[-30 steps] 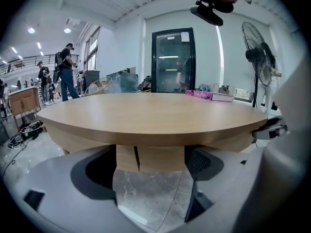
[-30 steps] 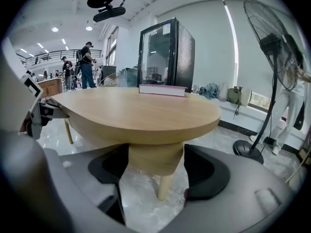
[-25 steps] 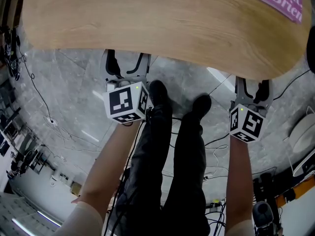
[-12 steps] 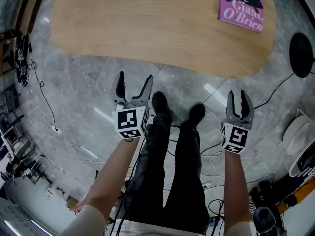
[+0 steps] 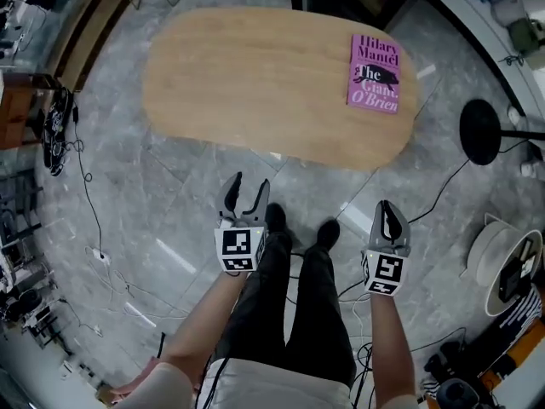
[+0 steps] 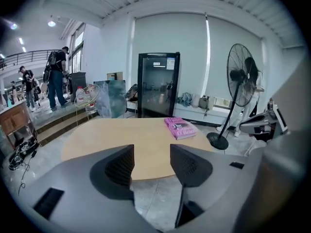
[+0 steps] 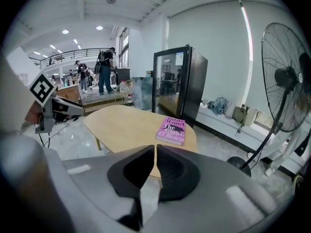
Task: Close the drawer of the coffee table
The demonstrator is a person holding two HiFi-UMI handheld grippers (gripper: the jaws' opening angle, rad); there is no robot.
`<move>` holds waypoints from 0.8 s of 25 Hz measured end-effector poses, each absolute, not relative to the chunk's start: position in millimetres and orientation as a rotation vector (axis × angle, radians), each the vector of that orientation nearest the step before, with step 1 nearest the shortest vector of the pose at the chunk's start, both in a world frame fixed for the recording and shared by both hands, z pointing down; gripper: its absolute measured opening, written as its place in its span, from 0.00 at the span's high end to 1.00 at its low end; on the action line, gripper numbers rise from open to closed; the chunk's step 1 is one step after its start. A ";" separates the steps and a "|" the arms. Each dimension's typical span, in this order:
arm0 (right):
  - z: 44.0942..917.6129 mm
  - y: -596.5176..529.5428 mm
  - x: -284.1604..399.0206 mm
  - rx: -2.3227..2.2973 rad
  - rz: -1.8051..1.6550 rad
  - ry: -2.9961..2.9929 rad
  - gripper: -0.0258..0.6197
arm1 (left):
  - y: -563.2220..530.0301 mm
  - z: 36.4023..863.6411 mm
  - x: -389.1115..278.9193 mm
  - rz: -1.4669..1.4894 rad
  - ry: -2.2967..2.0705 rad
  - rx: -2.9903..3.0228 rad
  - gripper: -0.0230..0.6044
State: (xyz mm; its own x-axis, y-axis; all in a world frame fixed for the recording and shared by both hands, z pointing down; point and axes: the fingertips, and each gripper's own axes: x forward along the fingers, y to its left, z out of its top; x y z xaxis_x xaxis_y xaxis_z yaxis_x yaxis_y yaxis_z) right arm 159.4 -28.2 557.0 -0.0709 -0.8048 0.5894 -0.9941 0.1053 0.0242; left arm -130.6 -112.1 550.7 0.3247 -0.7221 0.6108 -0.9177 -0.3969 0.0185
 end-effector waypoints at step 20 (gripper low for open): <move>266.8 -7.9 141.0 1.708 0.593 -2.150 0.94 | -77.4 258.6 -108.7 0.578 -1.292 2.361 0.95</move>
State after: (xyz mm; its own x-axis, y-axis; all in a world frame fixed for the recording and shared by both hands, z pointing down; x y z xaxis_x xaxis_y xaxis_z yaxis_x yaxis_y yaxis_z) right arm 141.0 -7.9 266.8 -0.2261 -0.8364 0.4994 -0.9741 0.1939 -0.1162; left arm -108.7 -77.4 258.6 0.4913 -0.6953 0.5246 -0.8546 -0.5012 0.1360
